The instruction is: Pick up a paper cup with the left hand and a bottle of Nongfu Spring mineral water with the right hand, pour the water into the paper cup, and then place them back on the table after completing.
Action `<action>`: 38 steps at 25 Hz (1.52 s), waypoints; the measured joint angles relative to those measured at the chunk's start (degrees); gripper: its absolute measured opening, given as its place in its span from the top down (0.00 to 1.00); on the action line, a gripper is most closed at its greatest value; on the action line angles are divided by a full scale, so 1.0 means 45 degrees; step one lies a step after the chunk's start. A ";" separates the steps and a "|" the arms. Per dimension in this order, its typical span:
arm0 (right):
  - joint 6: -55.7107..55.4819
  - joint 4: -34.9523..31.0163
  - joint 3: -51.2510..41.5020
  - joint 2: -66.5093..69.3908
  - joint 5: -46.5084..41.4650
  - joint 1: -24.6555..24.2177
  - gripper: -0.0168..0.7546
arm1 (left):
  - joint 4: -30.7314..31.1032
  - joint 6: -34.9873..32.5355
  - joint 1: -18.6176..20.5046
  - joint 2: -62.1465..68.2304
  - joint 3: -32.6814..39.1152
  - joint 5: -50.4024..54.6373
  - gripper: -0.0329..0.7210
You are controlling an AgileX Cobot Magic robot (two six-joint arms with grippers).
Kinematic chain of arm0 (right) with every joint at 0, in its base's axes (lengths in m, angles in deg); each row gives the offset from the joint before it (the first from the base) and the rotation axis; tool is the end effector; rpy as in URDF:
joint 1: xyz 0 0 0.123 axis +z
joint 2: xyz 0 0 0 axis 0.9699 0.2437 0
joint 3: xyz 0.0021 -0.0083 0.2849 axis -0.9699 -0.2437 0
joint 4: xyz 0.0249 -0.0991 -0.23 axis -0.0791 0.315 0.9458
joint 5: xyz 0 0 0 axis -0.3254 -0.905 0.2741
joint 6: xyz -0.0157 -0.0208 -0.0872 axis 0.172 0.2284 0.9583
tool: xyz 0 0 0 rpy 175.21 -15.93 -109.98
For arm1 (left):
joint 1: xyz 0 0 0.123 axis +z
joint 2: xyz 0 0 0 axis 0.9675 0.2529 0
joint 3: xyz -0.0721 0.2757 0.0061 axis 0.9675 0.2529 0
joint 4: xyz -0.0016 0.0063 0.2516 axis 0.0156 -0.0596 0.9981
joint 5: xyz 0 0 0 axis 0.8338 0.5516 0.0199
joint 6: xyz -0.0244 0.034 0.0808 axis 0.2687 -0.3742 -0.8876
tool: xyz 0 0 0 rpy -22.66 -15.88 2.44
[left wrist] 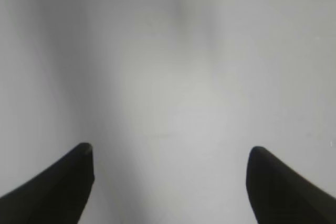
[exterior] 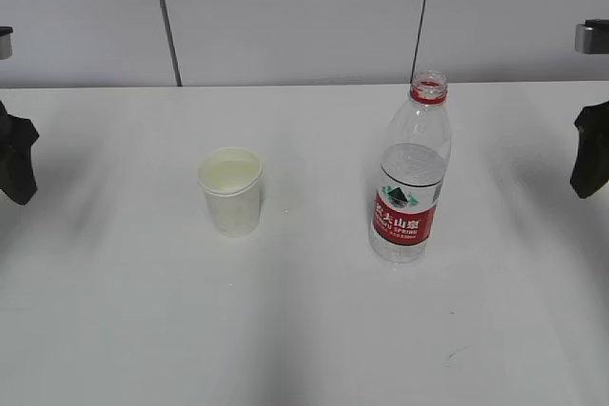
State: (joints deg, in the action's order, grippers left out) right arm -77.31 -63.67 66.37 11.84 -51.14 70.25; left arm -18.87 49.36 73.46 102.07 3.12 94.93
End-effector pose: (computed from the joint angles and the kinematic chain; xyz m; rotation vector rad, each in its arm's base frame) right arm 0.3240 -0.0232 0.2600 -0.1246 2.9994 0.1191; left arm 0.3211 -0.0106 0.2504 0.2252 3.0094 0.0078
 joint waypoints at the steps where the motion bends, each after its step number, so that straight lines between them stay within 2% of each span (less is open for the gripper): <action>1: 0.0056 0.0000 0.0000 0.0000 -0.0199 0.0000 0.21 | 0.0000 0.0000 0.0000 -0.0079 0.0000 0.0056 0.23; 8: 0.0289 0.0021 -0.0227 -0.0581 -0.0649 0.0000 0.21 | -0.0076 -0.0024 0.0000 -0.0738 0.0052 0.1087 0.23; 11: 0.0354 0.0021 -0.0592 -0.1500 -0.0701 0.0000 0.22 | -0.0190 -0.0024 0.0000 -0.1322 0.0536 0.1179 0.23; 20: 0.0430 0.0021 -0.2378 -0.4686 -0.0772 0.0000 0.22 | -0.0422 -0.0024 0.0000 -0.4138 0.2955 0.1192 0.23; 30: 0.0438 -0.0349 -0.5343 -0.8029 -0.0726 0.0000 0.22 | -0.0459 -0.0024 0.0000 -0.7976 0.5843 0.0668 0.23; 38: 0.0438 -0.0643 -0.7528 -1.1001 -0.0697 0.0000 0.22 | -0.1261 -0.0024 0.0000 -1.1658 0.8397 0.0583 0.23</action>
State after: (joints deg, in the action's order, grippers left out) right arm -75.34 -66.57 32.49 -37.66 -54.28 70.25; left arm -24.54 49.25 73.46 49.61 40.91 97.56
